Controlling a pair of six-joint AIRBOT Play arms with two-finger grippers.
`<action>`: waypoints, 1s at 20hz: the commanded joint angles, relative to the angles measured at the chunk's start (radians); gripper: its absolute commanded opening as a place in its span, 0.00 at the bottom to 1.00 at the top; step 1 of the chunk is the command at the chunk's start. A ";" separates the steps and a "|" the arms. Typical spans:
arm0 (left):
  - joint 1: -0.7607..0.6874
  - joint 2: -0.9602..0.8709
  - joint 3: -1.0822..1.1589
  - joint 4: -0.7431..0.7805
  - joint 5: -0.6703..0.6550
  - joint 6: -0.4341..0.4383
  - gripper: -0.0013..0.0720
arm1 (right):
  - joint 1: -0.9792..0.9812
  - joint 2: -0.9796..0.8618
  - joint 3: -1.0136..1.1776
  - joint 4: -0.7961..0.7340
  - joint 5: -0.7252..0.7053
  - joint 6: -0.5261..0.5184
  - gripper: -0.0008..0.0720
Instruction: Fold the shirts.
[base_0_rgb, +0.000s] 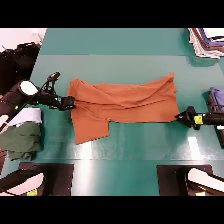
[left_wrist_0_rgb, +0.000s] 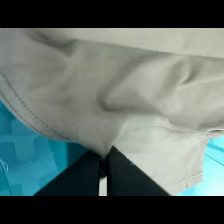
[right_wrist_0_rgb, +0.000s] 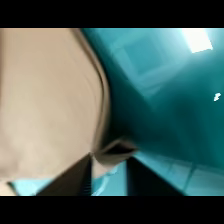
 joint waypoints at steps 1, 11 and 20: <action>0.000 0.004 0.001 0.002 -0.003 -0.002 0.05 | 0.083 -0.018 0.047 0.015 -0.073 -0.009 0.10; 0.000 0.434 0.405 0.148 -0.090 -0.009 0.05 | 0.136 0.357 0.540 -0.026 0.048 -0.008 0.04; 0.000 0.507 1.188 0.159 -0.061 -0.055 0.05 | 0.136 0.544 1.187 -0.253 0.066 0.055 0.04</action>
